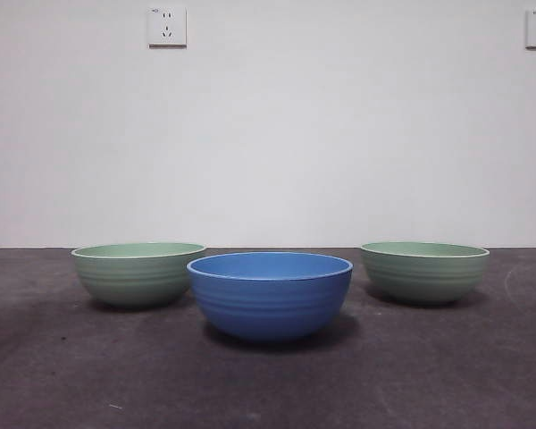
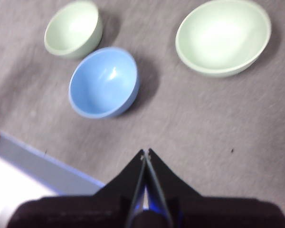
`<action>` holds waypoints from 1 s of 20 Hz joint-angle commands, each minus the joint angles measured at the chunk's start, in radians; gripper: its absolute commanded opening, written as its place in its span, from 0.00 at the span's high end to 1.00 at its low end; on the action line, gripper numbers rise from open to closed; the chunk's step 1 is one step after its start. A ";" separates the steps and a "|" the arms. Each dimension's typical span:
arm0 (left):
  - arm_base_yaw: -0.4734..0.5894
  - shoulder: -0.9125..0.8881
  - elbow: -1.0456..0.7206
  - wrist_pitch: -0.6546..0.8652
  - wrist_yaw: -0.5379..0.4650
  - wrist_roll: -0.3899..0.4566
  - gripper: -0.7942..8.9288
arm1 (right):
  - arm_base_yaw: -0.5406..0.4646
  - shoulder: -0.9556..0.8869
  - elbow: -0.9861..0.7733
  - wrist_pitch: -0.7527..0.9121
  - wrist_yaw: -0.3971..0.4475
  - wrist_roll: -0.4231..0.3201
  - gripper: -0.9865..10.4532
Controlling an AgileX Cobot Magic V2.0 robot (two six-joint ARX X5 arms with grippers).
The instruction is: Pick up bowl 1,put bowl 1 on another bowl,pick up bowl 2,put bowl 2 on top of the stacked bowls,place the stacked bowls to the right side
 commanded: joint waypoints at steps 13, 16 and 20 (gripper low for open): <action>-0.013 0.024 0.030 -0.052 0.007 0.050 0.45 | 0.015 0.020 0.013 -0.019 -0.001 -0.008 0.53; -0.013 0.024 0.030 -0.051 0.008 0.035 0.35 | 0.015 0.025 0.013 -0.013 -0.002 0.006 0.42; -0.013 0.024 0.030 -0.051 0.008 0.035 0.35 | 0.015 0.028 0.013 -0.013 -0.002 0.015 0.42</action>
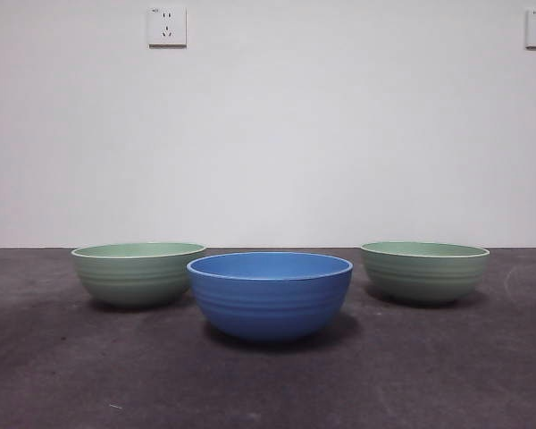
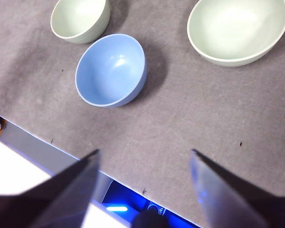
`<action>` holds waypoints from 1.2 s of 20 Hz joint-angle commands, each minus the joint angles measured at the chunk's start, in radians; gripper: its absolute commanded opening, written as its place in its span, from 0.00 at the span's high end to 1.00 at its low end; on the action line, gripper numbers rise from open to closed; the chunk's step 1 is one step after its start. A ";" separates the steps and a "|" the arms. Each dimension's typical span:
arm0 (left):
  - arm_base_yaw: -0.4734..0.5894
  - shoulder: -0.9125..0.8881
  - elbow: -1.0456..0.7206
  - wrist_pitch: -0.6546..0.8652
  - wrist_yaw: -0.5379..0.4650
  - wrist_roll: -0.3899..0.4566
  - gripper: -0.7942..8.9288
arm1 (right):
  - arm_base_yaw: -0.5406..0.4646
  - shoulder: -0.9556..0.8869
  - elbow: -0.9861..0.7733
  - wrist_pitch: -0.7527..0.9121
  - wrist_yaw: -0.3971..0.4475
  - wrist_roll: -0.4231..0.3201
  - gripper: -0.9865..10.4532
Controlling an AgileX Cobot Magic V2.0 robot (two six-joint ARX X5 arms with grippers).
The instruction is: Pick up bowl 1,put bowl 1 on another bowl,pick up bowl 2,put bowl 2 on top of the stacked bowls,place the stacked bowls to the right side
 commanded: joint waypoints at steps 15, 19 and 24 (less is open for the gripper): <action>-0.002 -0.001 0.004 0.005 0.007 -0.007 0.35 | 0.002 0.133 0.004 0.210 0.141 0.181 0.42; -0.002 -0.001 0.005 0.004 0.008 -0.007 0.35 | 0.002 0.245 0.005 0.314 0.165 0.211 0.42; -0.002 -0.001 0.005 0.002 0.008 -0.007 0.35 | 0.002 0.423 0.009 0.438 0.217 0.237 0.43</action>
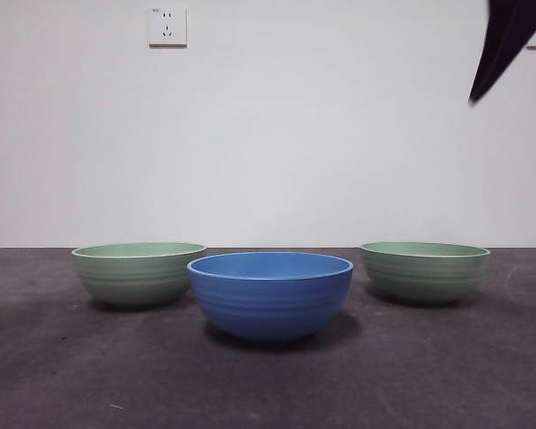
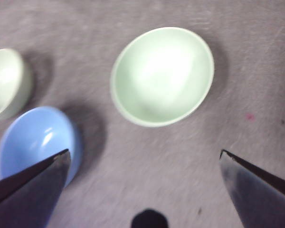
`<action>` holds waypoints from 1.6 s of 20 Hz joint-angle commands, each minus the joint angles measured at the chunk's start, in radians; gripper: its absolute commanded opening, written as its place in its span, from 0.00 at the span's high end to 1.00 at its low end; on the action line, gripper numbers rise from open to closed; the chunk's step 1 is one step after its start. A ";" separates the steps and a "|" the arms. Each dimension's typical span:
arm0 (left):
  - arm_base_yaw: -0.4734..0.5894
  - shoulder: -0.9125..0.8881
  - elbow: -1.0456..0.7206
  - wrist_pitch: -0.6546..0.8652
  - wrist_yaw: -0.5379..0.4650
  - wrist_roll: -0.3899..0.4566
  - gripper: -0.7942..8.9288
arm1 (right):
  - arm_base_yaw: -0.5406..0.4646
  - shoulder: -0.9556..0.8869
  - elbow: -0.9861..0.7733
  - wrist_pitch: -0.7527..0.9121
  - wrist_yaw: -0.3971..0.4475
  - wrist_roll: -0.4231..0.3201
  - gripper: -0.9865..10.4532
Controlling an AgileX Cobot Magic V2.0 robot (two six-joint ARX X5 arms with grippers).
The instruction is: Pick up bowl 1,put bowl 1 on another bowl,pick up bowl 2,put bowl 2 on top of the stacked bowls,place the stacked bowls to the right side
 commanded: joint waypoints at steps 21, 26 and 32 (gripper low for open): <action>-0.002 -0.001 0.004 -0.010 0.007 0.000 0.35 | -0.001 0.546 0.087 0.306 0.087 0.074 0.77; -0.002 -0.001 0.004 -0.010 0.006 0.000 0.35 | 0.000 0.547 0.087 0.321 0.089 0.071 0.92; -0.002 -0.001 0.004 -0.010 0.006 0.000 0.35 | 0.001 0.525 0.105 0.323 0.078 0.071 0.92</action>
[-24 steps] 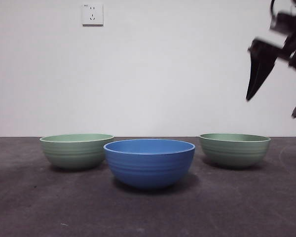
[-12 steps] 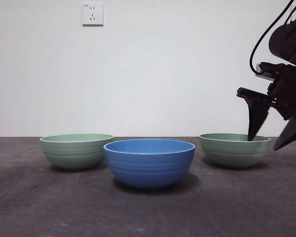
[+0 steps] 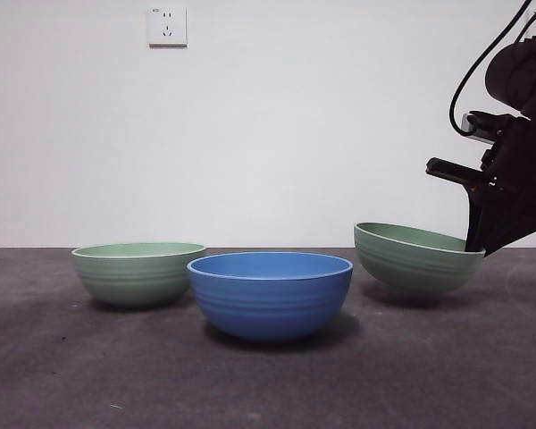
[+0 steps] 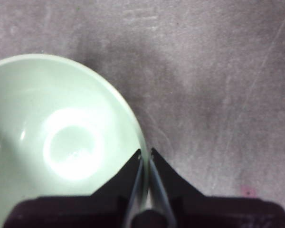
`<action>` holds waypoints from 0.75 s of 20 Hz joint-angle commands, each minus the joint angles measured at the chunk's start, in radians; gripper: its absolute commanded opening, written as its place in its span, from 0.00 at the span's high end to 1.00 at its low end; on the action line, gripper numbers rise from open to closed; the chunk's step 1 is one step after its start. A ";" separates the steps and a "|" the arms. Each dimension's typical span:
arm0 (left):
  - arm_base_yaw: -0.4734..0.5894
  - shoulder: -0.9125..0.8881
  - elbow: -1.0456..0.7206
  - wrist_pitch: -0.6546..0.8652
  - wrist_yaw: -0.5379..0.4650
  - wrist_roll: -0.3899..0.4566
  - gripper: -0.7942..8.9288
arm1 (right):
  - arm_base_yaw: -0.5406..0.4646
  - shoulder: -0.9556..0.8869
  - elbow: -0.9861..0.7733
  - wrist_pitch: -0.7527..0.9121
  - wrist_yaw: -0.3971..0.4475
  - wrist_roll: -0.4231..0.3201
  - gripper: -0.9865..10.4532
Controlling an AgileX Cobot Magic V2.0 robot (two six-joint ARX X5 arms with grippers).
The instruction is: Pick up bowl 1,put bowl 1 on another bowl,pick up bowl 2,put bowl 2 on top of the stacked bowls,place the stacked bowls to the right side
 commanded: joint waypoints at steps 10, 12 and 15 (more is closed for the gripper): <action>-0.002 -0.001 0.004 0.008 -0.027 0.000 0.35 | 0.250 -0.233 0.071 -0.185 -0.005 -0.057 0.92; -0.002 -0.001 0.004 0.008 -0.027 0.000 0.35 | 0.310 -0.225 0.071 -0.196 0.001 -0.057 0.92; -0.002 -0.001 0.004 0.008 -0.027 0.000 0.35 | 0.394 -0.198 0.071 -0.188 0.045 -0.055 0.92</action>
